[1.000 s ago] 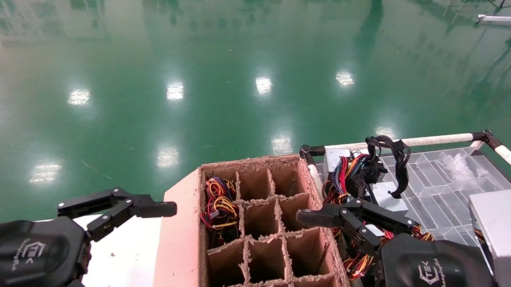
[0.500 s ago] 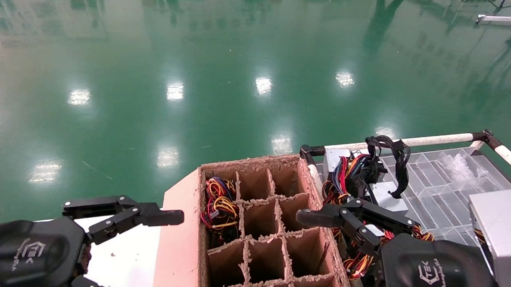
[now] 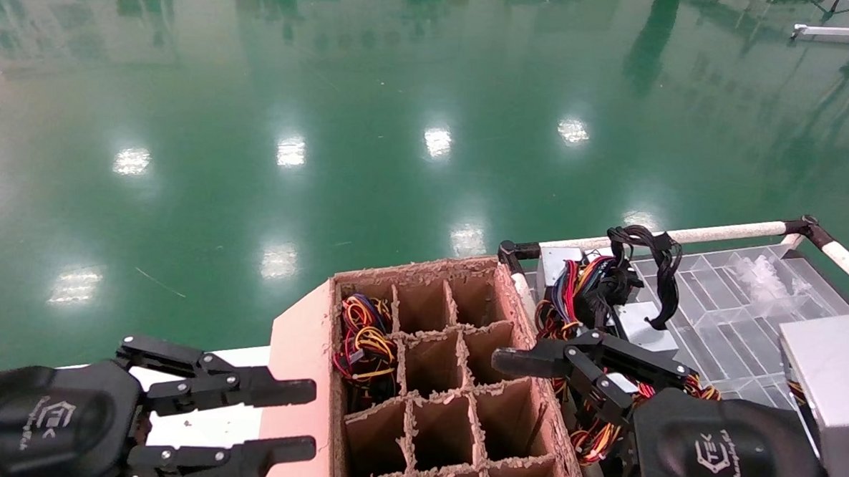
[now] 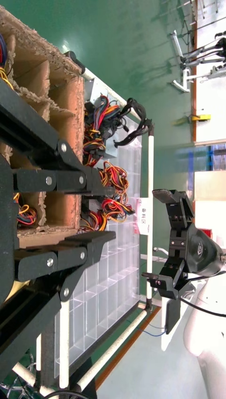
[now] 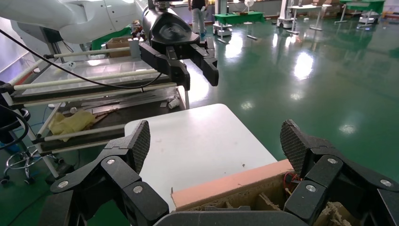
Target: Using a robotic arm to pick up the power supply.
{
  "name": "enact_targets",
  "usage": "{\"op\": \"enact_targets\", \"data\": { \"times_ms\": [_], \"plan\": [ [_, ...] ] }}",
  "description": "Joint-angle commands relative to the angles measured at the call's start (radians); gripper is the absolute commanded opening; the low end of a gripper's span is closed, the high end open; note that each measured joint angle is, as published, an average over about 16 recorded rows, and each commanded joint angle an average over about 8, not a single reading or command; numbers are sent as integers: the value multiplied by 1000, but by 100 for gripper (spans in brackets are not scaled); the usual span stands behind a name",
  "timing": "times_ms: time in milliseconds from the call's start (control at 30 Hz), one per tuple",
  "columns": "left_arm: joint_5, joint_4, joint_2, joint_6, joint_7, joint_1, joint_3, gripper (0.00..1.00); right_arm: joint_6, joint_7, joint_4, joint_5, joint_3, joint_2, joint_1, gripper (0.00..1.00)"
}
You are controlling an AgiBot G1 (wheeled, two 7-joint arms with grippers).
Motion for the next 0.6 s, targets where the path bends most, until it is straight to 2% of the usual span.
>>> {"op": "enact_targets", "data": {
  "times_ms": [33,167,300,433,600],
  "plan": [
    [0,0,0,0,0,0,0,0,5,0,1,1,0,-2,-3,100],
    [0,0,0,0,0,0,0,0,34,-19,-51,-106,-52,-75,64,100],
    [0,0,0,0,0,0,0,0,68,-62,-138,-261,-123,-167,162,100],
    [0,0,0,0,0,0,0,0,109,-123,-235,-398,-187,-266,247,100],
    [0,0,0,0,0,0,0,0,155,-216,-358,-505,-240,-382,318,100]
  ]
}}
